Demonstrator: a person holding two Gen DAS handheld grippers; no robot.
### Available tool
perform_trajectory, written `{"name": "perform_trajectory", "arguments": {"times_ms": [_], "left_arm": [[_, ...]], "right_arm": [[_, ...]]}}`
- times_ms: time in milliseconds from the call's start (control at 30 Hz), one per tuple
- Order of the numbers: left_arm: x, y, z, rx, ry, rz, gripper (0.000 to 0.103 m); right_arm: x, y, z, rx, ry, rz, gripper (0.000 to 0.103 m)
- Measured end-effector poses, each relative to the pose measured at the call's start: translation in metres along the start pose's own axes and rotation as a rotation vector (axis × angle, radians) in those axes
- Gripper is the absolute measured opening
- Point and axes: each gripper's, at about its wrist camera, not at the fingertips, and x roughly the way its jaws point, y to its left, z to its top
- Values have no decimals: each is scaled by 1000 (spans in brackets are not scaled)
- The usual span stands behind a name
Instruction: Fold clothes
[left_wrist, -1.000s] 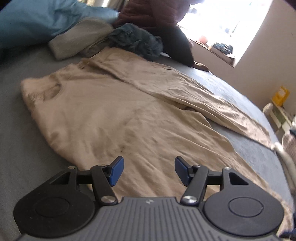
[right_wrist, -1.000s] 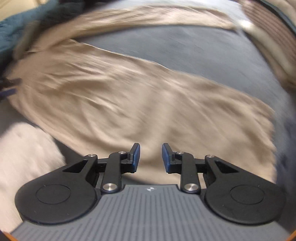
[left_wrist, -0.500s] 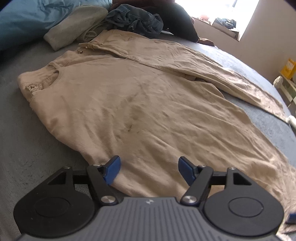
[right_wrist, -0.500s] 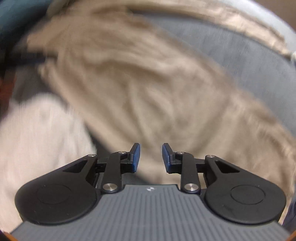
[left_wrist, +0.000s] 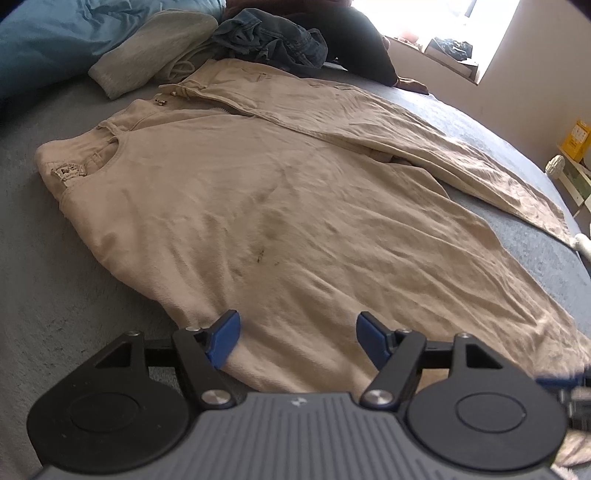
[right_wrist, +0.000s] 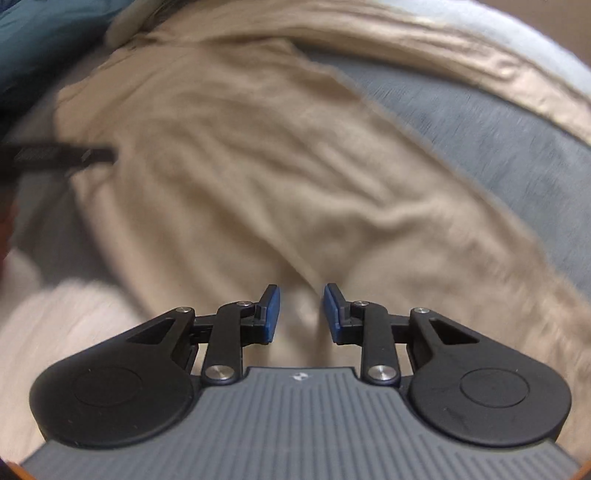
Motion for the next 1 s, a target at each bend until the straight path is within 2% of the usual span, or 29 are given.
{"name": "perform_trajectory", "arguments": {"times_ms": [133,233,333,467,600,800,1000], "left_arm": [[0,2,0,-6,-2,-9,71],[-1,4,0,-10,-3,-15,71],[-1,5,0,-12,-4,-18,71],[-1,4,0,-11,-1,-17,71],[-1,5,-1,-7,-3,-16,71],[-2,5,-1,-8,-3,-15,71],[-3,7,-2,-15,-6,-18,71]], "right_arm": [[-8,9,-13,-20,60,61,25],[-9,1,1,57,11,67,25],[-3,2,14,125,5,67,25],[7,5,3,153,101,44,25],[0,-2,-17,280,149,87,25],[-10,-8,-27,415,157,91,30],[-11,1,-33,412,146,64,34]]}}
